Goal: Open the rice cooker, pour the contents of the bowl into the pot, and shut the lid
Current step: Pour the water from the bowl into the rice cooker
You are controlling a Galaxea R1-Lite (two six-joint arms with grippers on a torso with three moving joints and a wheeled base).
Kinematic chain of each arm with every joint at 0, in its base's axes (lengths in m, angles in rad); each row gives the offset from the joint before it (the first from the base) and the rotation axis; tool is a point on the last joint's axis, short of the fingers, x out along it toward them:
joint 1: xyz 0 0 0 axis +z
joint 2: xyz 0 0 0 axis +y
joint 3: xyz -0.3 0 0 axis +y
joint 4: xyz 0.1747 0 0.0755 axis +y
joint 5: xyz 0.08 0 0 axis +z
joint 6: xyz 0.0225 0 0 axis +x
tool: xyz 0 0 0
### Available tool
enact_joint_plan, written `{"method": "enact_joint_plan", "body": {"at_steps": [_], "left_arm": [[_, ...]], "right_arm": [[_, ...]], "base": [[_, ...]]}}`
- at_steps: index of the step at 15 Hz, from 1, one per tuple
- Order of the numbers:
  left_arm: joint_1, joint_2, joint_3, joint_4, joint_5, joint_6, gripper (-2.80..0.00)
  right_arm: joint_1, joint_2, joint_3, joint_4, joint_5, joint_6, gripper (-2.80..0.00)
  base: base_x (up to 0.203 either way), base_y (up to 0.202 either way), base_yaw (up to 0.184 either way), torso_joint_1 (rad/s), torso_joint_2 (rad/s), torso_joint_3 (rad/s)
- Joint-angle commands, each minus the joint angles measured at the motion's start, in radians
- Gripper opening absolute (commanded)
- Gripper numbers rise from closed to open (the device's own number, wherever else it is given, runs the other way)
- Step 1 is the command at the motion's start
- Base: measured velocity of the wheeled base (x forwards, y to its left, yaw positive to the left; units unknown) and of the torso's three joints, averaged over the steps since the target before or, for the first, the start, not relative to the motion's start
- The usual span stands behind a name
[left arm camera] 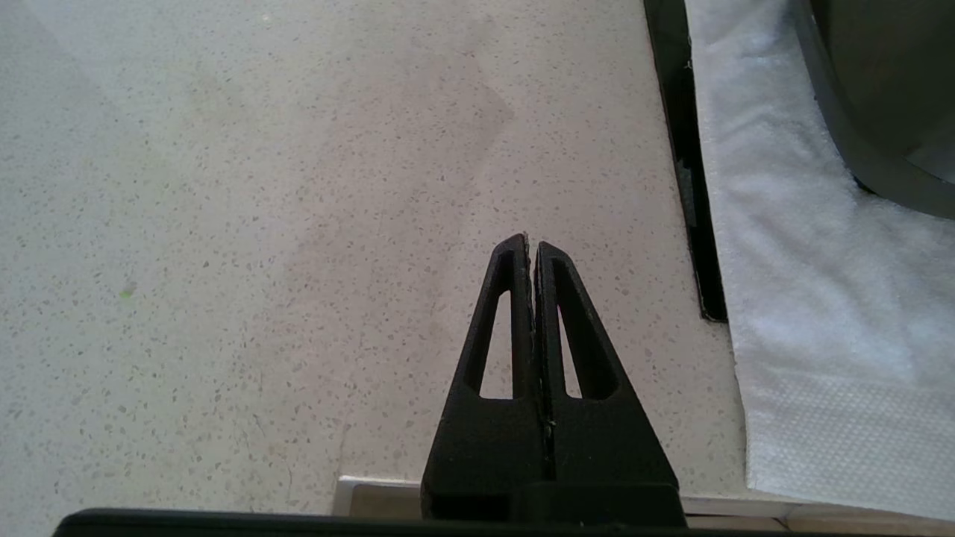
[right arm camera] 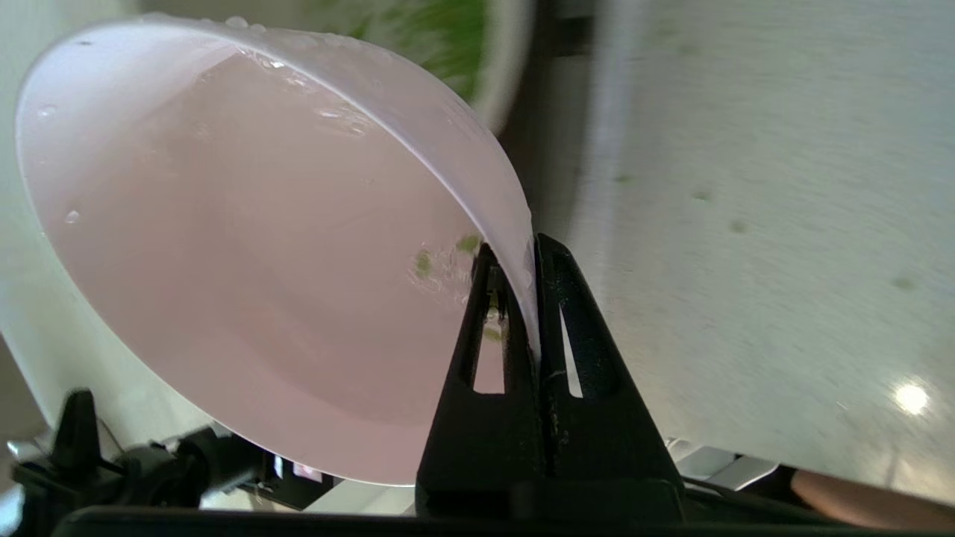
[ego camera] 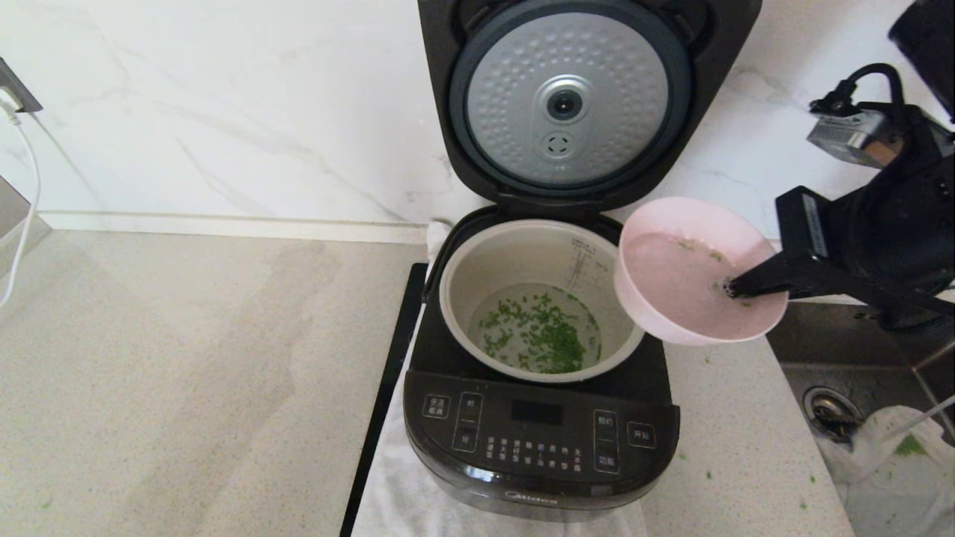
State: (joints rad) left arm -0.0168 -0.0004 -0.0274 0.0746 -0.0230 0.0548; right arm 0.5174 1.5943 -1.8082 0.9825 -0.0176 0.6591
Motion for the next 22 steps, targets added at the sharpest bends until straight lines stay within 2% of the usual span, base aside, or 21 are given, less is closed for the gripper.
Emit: {"method": "enact_joint_plan", "body": {"at_steps": [1, 5, 7, 12, 16, 19, 22], "left_arm": [[0.000, 0.000, 0.000, 0.001, 0.000, 0.000, -2.80], [0.000, -0.001, 0.000, 0.001, 0.000, 0.000, -2.80], [0.000, 0.000, 0.000, 0.001, 0.000, 0.000, -2.80], [0.000, 0.000, 0.000, 0.001, 0.000, 0.000, -2.80], [0.000, -0.001, 0.000, 0.001, 0.000, 0.000, -2.80], [0.000, -0.001, 0.000, 0.001, 0.000, 0.000, -2.80], [0.000, 0.000, 0.000, 0.001, 0.000, 0.000, -2.80]], "right_arm": [[0.090, 0.098, -0.028, -0.030, -0.038, 0.021, -2.80], [0.171, 0.198, -0.061, -0.142, -0.109, 0.031, -2.80], [0.181, 0.237, -0.118, -0.180, -0.124, 0.047, -2.80], [0.194, 0.310, -0.119, -0.337, -0.204, 0.057, -2.80], [0.196, 0.367, -0.118, -0.416, -0.373, 0.053, -2.80], [0.196, 0.377, -0.110, -0.501, -0.443, 0.052, -2.80], [0.197, 0.378, -0.105, -0.519, -0.513, 0.040, -2.80]], "base": [[0.000, 0.000, 0.000, 0.000, 0.00, 0.000], [0.000, 0.000, 0.000, 0.000, 0.00, 0.000], [0.000, 0.000, 0.000, 0.000, 0.00, 0.000], [0.000, 0.000, 0.000, 0.000, 0.00, 0.000], [0.000, 0.000, 0.000, 0.000, 0.00, 0.000], [0.000, 0.000, 0.000, 0.000, 0.00, 0.000], [0.000, 0.000, 0.000, 0.000, 0.00, 0.000]]}}
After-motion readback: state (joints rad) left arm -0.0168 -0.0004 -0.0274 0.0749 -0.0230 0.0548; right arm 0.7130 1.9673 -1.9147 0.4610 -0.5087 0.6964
